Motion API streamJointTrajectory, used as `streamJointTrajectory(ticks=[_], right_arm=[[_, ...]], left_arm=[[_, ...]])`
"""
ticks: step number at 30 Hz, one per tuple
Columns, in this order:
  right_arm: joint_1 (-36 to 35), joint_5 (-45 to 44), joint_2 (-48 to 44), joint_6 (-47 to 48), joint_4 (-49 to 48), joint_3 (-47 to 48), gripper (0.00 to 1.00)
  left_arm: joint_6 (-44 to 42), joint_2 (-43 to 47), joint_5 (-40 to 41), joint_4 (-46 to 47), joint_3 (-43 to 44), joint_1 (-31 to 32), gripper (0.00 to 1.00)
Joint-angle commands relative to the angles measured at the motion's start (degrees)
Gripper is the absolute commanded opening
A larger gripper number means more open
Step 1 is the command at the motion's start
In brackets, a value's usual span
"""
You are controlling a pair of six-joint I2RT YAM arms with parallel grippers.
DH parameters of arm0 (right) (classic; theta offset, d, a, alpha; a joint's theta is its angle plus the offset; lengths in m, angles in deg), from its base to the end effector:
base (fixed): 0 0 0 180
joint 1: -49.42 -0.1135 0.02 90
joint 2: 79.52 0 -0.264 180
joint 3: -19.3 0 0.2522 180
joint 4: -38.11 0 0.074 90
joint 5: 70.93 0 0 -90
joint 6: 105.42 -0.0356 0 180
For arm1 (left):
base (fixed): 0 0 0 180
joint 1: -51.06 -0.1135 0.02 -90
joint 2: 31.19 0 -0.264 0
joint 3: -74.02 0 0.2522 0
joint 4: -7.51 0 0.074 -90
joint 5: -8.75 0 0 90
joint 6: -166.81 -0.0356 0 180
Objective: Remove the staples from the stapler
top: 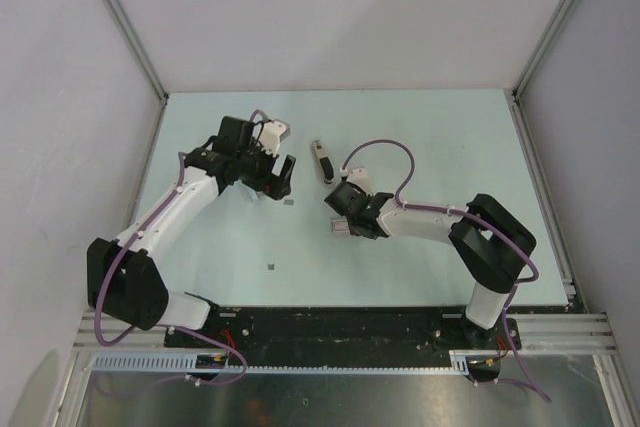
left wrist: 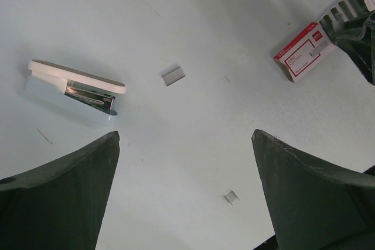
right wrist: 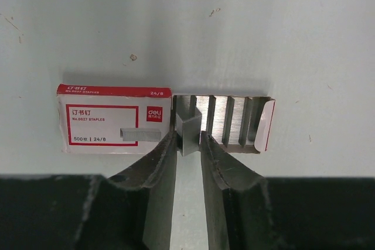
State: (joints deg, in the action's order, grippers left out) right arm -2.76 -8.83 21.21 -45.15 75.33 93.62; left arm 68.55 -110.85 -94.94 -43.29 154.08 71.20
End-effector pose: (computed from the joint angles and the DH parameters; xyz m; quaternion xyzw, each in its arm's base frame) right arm 0.2228 0.2598 0.1662 -0.1300 0.9376 -0.0322 0.3210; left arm 0.2731 -0.1091 0.2913 0.2683 0.8957 -0.1463 0.3229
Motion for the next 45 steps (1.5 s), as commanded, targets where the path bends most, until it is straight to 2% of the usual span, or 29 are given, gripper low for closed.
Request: streamJointTrajectory(ticks=[1,11,20,24,32,45], right_arm=[[-0.4,-1.0,0.3,0.2,0.5,1.8,0.29],[-0.3,-1.0,-0.8,0.1,0.5,1.9,0.30],[1.5,1.1,-7.7,0.6,0.4,2.0,0.30],[3.3,2.6,-8.2,0.6,-0.1,2.0,0.25],[3.6,4.3,-4.5,-0.1,-0.9,1.9,0.02],[2.9,5.0,-1.6,-1.1,-1.1,1.6,0.00]], left_arm=[[-2.7,2.3,-0.8,0.7,-0.6,0.5,1.00],[-2.8,2.5,-1.0,0.8,-0.6,0.7,0.99],[-3.0,2.3,-0.6,0.7,-0.1,0.9,1.00],[-3.7,2.3,-0.3,0.8,0.0,1.3,0.99],[-4.5,2.1,1.0,0.8,-0.1,1.5,1.00],[-6.4,4.1,6.2,2.1,-1.3,2.5,0.99]])
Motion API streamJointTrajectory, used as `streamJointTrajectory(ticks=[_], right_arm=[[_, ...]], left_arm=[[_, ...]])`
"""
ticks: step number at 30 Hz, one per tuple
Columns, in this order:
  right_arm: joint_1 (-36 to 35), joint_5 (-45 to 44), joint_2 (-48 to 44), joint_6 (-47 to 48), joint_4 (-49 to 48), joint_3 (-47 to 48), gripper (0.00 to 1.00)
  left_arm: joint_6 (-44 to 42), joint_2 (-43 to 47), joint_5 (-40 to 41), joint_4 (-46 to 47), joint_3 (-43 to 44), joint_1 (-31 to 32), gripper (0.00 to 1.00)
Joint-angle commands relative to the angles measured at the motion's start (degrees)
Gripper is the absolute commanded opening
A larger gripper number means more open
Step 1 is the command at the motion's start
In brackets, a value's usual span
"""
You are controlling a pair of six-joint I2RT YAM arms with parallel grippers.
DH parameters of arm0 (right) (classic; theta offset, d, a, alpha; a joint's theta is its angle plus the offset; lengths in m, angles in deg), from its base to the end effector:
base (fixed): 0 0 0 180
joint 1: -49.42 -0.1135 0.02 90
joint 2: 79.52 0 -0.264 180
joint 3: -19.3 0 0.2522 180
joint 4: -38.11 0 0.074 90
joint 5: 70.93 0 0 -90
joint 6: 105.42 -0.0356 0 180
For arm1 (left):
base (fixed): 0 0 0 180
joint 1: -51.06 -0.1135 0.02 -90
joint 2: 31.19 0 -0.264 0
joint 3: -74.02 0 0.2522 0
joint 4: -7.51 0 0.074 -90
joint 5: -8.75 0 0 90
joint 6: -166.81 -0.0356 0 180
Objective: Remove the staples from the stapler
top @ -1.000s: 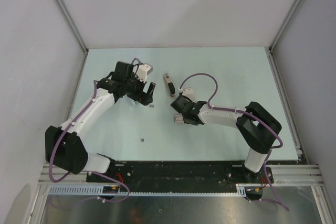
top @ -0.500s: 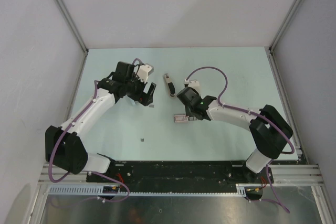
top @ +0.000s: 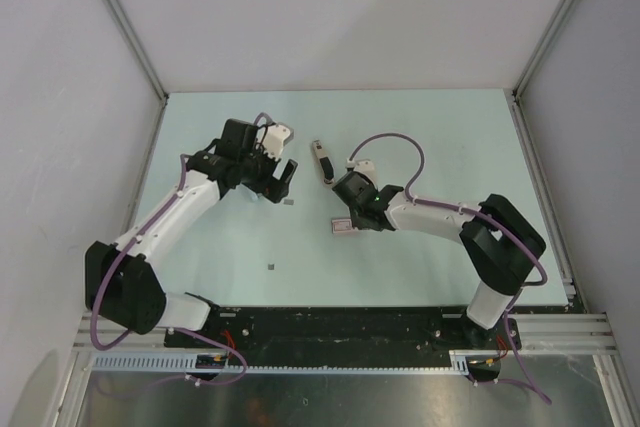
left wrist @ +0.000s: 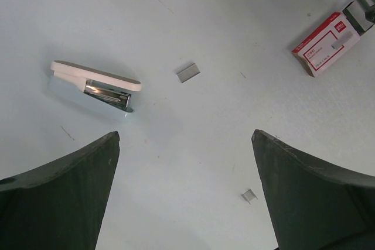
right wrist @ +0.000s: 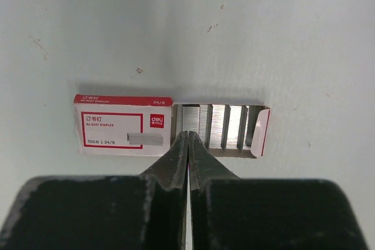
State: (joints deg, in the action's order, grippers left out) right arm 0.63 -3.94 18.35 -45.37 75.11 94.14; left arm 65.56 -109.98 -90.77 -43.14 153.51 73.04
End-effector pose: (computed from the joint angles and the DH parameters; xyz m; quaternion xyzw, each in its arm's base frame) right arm 0.2355 0.2478 0.1839 -0.1041 0.9423 0.0118 0.3181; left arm 0.2677 -0.1144 0.2920 0.2950 0.8891 -0.1095 0.3325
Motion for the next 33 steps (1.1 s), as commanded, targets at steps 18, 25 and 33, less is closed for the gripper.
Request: streamJointTrajectory(ticks=[18,25,33], right_arm=[[0.0,1.3,-1.4,-1.5,-1.2,0.4,0.00],[2.2,2.8,-10.3,-2.0,-1.4,0.3,0.07],[1.1,3.0,-12.7,-0.6,-5.6,-0.9,0.28]], left_arm=[[-6.1,2.1,1.6,2.5,-0.7,1.2,0.99],[-10.1,-3.1,2.8,4.4,-0.5,4.3,0.99],[-22.3,-14.0,2.2,7.1,-0.4,6.6,0.88]])
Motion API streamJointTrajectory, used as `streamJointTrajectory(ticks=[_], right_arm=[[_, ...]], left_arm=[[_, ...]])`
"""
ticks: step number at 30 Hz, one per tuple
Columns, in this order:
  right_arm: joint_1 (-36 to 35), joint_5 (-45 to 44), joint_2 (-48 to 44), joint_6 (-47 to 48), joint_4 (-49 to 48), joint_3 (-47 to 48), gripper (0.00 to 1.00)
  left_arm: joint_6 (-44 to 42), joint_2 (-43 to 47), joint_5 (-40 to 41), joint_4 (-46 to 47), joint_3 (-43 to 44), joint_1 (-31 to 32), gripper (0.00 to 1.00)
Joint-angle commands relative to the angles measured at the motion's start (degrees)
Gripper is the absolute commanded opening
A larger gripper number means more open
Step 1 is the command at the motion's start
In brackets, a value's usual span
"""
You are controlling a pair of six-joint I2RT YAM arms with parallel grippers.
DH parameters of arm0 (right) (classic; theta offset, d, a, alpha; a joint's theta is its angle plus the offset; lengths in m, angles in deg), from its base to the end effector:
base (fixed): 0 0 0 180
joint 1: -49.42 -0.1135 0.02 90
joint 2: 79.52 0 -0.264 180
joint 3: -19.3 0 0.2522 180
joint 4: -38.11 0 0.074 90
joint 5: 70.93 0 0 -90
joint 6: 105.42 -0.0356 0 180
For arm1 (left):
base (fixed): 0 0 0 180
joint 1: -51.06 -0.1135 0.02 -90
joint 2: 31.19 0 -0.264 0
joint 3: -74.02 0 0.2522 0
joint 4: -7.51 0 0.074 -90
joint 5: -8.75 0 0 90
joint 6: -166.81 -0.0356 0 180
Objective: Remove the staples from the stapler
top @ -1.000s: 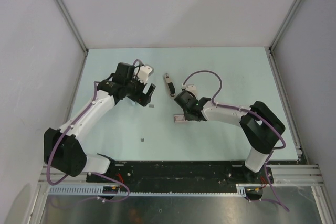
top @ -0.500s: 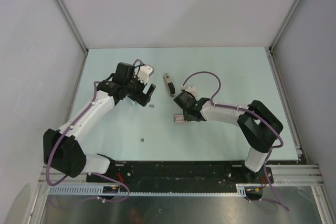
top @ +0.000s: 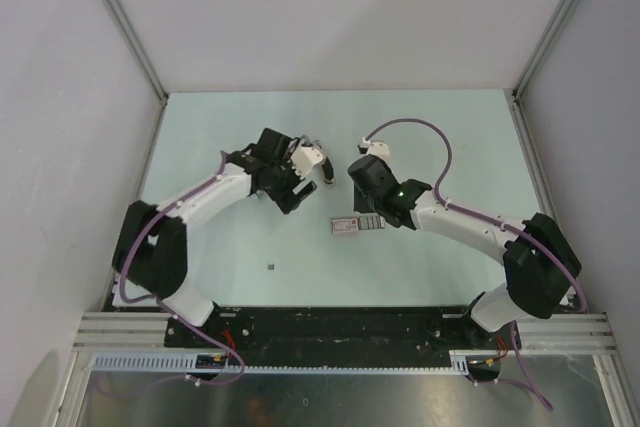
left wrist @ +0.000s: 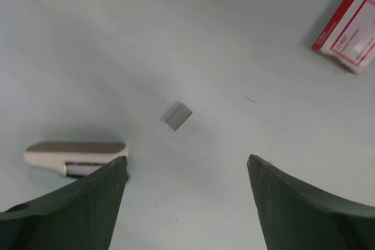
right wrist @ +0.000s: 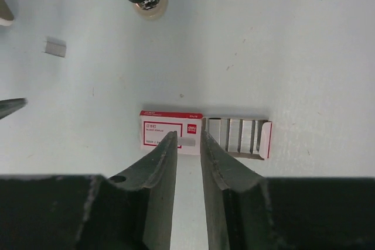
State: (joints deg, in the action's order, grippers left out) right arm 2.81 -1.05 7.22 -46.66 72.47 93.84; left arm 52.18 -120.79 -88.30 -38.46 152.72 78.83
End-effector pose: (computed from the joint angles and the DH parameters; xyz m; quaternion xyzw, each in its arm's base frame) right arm 0.2324 0.2280 0.2458 -0.0583 0.9151 0.1027 0.3854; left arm 0.2860 -0.1556 0.2382 0.4381 0.8507 -0.0667 0.2828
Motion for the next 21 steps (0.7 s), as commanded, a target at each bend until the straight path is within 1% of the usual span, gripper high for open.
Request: streamJointTrajectory(ticks=[1,5,7,11,15,21], right_arm=[[-1.2,-0.1,-2.1,0.8,-3.3,-0.9,0.28],[-1.3,-1.0,-4.6,1.1,-4.1,-1.9,0.28],[-1.3,-1.4,-6.1,0.9,-4.0,-2.2,0.28],[-1.3,-1.8,-9.0,0.6,-4.7,-3.4,0.26],[-1.2,-2.3,-11.1,0.5,-4.9,-3.9,0.24],[-0.7,-1.8,-12.2,0.4,-5.0,-4.0,0.20]], left_arm=[[-10.9,-4.1,-0.3,2.5,0.4,0.9,0.88],[-19.0,-7.2,0.1,3.1,0.4,1.0,0.91],[-21.7,-8.4,0.2,3.7,0.6,1.0,0.92],[-24.9,-11.2,-0.7,4.3,2.0,1.0,0.92],[-27.8,-13.7,-2.5,4.3,2.4,1.0,0.91],[-33.0,-14.5,-4.5,4.2,1.9,1.0,0.87]])
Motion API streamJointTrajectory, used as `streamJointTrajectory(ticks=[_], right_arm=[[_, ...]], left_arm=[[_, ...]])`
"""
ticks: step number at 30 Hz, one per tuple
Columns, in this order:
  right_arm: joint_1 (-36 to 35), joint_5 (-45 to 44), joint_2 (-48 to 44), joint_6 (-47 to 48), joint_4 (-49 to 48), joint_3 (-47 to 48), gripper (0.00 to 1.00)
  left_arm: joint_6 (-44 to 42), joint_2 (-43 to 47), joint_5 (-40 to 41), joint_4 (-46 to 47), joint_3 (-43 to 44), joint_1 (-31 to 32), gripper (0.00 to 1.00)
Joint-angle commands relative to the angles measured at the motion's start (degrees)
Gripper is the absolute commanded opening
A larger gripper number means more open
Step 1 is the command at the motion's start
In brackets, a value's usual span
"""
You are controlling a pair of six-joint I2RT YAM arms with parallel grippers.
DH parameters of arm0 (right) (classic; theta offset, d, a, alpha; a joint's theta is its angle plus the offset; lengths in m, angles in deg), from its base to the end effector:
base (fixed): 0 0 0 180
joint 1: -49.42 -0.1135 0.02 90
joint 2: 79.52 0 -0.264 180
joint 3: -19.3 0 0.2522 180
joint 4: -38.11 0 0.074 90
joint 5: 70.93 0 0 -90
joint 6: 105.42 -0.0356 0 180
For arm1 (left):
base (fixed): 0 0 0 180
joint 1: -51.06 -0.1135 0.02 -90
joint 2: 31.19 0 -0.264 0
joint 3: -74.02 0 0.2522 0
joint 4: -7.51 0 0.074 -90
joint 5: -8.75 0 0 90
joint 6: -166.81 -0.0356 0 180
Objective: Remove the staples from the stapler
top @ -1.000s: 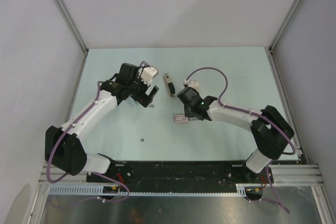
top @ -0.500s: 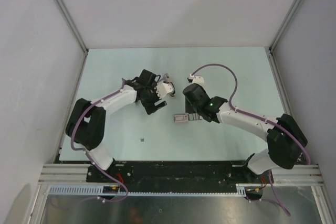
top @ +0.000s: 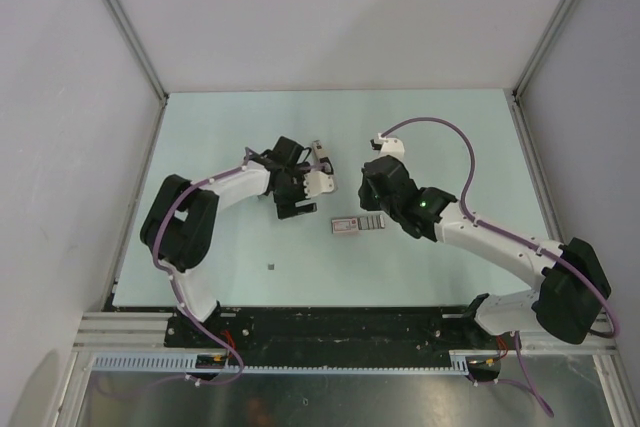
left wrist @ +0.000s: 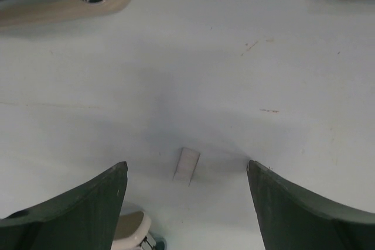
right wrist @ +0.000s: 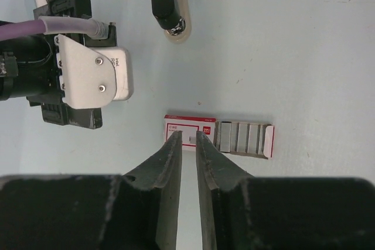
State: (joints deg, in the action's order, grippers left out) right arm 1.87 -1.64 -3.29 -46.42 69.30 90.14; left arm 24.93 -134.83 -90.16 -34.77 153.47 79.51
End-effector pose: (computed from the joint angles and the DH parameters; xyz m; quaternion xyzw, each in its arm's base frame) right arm 0.2080 0.2087 0.2823 -0.0465 0.8812 0.1556 0.4439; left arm 0.3103 -0.1744 0.1666 0.6416 0.7357 -0.0332 0.2145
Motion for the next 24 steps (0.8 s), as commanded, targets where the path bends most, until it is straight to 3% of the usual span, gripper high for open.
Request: streamJointTrajectory(ticks=[1,9,18,21,24], right_arm=[[0.3,-1.1,-1.7,0.0,-2.0,-0.4,0.20],[0.4,-0.6,-1.9,0.2,-2.6,-0.3,0.19],[0.4,-0.5,-1.5,0.3,-3.0,-0.4,0.18],[0.4,-0.5,-1.6,0.3,-3.2,-0.5,0.18],[0.4,-0.4,-1.7,0.2,-3.2,-0.7,0.18]], left_arm=[[-6.1,-0.6,-2.6,0.3,1.4,0.3,0.86],[-5.8,-4.4,-1.4,-2.6,4.5,0.2,0.67],[-5.4,-5.2,0.6,-3.9,4.6,0.2,0.52],[-5.3,-4.5,0.7,-4.2,3.9,0.2,0.50],[-5.4,-3.2,0.9,-4.5,2.5,0.2,0.56]])
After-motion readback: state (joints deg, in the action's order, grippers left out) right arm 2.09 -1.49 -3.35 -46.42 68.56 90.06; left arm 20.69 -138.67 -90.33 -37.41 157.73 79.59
